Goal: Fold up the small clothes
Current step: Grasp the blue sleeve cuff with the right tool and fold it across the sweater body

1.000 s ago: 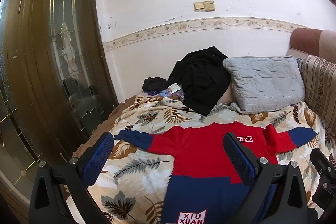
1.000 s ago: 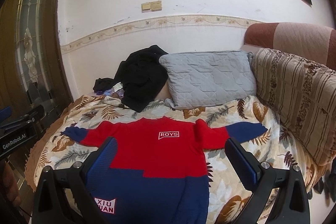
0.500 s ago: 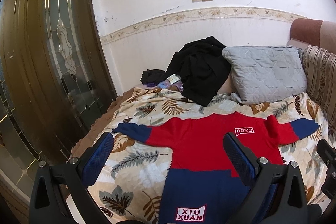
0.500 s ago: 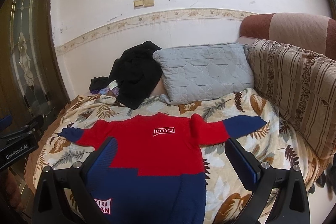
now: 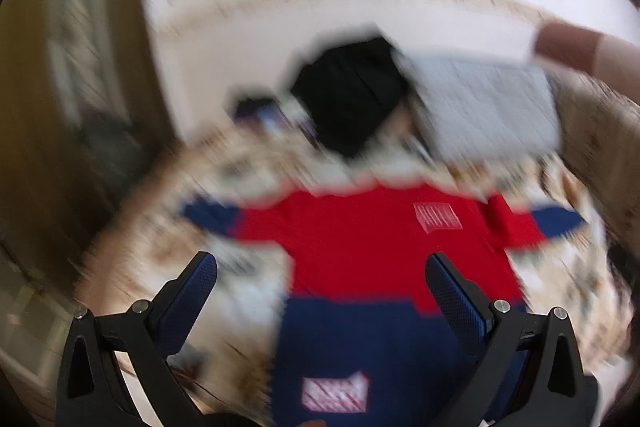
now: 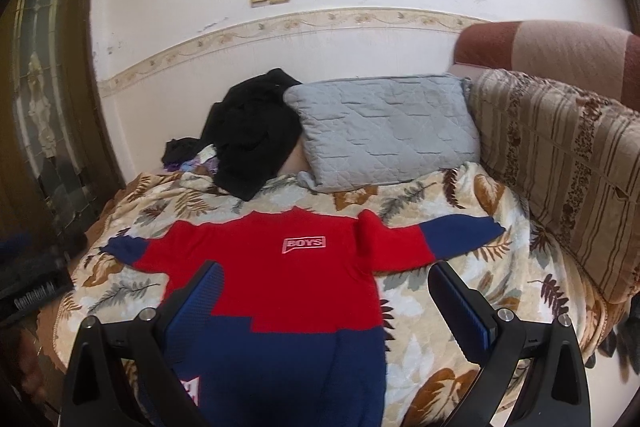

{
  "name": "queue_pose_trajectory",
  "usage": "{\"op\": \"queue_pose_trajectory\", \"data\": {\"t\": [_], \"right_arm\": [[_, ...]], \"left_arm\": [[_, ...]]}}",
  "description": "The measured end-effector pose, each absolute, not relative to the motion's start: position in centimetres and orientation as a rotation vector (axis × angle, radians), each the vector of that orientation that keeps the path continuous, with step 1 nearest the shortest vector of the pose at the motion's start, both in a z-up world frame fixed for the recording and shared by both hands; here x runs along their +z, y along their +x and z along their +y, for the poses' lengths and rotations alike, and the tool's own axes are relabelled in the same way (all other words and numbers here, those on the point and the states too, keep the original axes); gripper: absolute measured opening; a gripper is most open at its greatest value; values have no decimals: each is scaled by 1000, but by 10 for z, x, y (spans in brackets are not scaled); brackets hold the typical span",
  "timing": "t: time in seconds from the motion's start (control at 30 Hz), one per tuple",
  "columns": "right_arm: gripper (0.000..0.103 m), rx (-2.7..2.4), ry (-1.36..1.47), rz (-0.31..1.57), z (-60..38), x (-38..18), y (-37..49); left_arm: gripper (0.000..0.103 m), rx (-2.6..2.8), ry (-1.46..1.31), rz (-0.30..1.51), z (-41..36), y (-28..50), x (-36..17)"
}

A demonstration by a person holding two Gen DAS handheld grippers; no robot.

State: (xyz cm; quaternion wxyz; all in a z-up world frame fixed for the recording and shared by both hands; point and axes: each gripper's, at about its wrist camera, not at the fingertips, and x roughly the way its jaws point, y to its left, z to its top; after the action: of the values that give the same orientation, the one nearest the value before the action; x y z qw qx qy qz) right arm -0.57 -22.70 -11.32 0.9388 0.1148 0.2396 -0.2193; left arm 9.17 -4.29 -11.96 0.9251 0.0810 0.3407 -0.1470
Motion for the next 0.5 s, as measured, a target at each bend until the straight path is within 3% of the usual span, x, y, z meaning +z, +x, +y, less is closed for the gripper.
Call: {"op": "queue_pose_trajectory", "data": {"t": [0.07, 0.17, 0.5], "right_arm": [[103, -477, 260, 493, -250, -125, -5], [103, -548, 302, 525, -300, -153, -2], [103, -637, 637, 663, -477, -262, 49]], "left_arm": [[103, -344, 148, 880, -48, 121, -165], [103, -293, 138, 999, -49, 146, -213], [103, -189, 230, 1043, -81, 222, -296]]}}
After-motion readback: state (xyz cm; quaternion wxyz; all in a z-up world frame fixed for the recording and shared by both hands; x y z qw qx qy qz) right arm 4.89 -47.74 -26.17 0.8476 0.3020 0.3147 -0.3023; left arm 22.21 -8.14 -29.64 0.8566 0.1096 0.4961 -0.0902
